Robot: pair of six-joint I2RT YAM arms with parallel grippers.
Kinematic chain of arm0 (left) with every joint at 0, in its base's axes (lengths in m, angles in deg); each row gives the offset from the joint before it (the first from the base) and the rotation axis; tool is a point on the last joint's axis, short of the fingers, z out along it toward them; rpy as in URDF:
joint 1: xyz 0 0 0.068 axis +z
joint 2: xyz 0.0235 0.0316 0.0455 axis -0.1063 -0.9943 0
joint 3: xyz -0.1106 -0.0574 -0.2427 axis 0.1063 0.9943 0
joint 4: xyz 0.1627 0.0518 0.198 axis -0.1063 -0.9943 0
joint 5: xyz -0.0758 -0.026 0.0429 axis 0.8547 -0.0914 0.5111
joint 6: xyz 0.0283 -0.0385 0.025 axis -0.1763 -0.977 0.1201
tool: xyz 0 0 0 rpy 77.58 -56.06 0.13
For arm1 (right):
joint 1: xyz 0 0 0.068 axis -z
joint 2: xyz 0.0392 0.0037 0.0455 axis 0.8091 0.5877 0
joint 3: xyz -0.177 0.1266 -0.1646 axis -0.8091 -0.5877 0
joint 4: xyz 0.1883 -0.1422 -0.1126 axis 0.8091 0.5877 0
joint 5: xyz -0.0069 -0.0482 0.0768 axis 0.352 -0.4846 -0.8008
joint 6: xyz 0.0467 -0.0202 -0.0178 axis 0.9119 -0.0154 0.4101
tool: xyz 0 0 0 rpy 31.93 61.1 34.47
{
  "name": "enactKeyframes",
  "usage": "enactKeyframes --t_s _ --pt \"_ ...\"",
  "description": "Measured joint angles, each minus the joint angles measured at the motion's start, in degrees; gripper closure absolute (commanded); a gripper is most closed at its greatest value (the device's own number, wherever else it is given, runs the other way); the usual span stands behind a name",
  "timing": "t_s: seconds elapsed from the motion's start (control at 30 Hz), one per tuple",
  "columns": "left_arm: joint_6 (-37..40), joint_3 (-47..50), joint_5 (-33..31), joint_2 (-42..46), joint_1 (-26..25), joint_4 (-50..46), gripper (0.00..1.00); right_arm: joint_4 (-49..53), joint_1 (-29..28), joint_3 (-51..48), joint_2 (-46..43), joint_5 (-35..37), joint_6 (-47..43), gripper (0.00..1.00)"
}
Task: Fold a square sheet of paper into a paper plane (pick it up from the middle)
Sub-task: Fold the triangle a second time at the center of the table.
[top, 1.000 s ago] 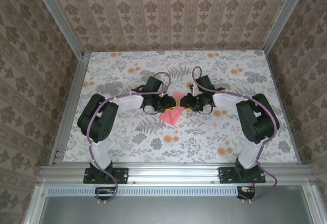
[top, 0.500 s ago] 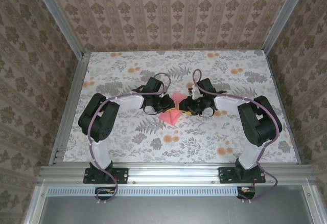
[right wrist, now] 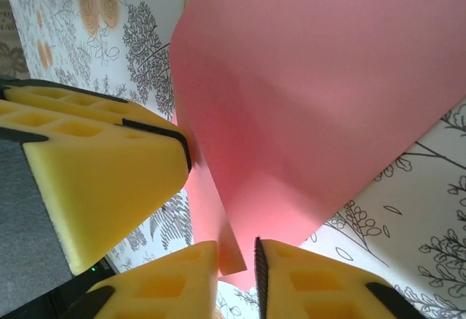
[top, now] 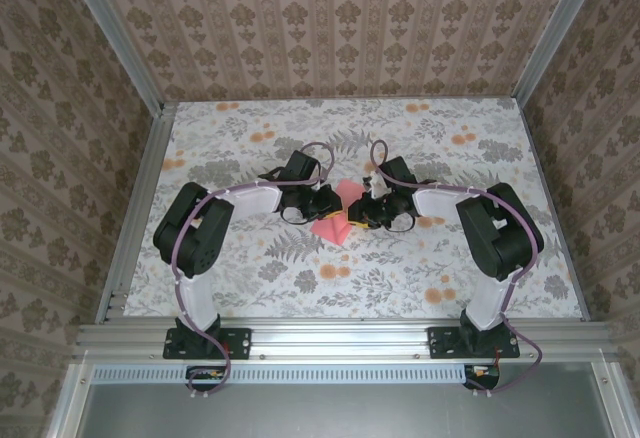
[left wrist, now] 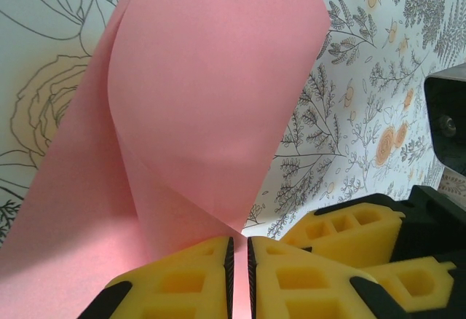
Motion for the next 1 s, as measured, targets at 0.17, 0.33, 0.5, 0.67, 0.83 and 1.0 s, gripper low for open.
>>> enactKeyframes --t_s 0.17,0.33,0.5,0.67,0.83,1.0 --pt "0.0 0.0 0.0 0.0 0.0 0.0 0.84 0.2 0.0 0.7 0.4 0.5 0.0 0.91" --pt "0.0 0.0 0.1 0.0 0.0 0.0 0.82 0.8 0.0 2.0 0.9 2.6 -0.7 0.92" --pt "0.0 0.0 0.7 0.0 0.0 0.0 0.79 2.3 0.0 3.0 1.2 4.8 -1.8 0.92" --pt "0.2 0.0 1.5 0.0 0.0 -0.1 0.78 3.5 0.0 3.5 2.1 6.4 -2.6 0.92" --pt "0.5 -0.2 2.1 -0.6 -0.1 -0.1 0.78 4.4 0.0 3.8 2.8 7.5 -3.3 0.92" --pt "0.7 -0.7 2.5 -2.2 -0.6 -0.2 0.78 4.8 0.0 4.1 2.9 8.1 -3.8 0.92"
